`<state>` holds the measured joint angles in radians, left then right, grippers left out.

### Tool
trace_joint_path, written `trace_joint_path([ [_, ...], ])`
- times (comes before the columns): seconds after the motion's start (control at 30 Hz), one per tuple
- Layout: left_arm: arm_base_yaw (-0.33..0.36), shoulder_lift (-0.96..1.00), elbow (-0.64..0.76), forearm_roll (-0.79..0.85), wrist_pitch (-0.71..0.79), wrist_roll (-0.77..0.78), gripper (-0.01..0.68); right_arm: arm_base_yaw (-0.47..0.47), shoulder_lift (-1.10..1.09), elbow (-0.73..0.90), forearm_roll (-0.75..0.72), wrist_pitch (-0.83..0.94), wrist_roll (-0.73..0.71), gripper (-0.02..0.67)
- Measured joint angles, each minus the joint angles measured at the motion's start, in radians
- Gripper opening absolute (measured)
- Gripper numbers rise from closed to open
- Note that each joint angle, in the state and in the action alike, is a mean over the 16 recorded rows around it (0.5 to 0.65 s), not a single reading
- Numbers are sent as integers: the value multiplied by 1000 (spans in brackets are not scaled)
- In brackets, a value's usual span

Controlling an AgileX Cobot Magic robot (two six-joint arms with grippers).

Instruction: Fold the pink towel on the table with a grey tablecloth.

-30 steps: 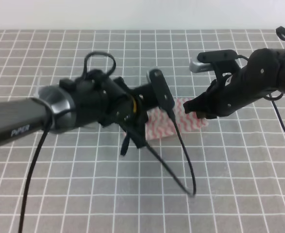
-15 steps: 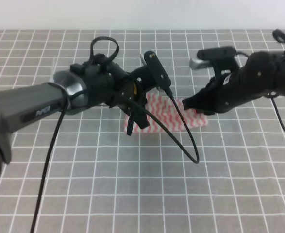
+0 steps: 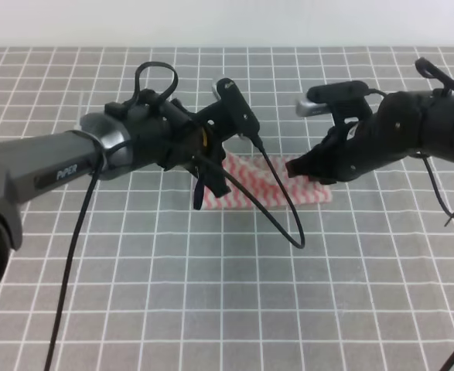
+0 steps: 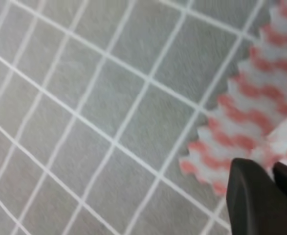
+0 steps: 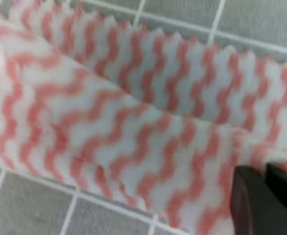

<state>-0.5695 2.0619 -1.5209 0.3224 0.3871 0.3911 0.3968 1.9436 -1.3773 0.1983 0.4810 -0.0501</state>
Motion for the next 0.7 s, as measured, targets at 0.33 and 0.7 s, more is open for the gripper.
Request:
trace_joint_path([
  [0.33, 5, 19, 0, 0, -51, 7, 2, -17, 22, -29, -4, 6, 20, -14],
  [0.7, 12, 53, -1, -1, -85, 8, 2, -50, 37, -29, -4, -3, 50, -13],
])
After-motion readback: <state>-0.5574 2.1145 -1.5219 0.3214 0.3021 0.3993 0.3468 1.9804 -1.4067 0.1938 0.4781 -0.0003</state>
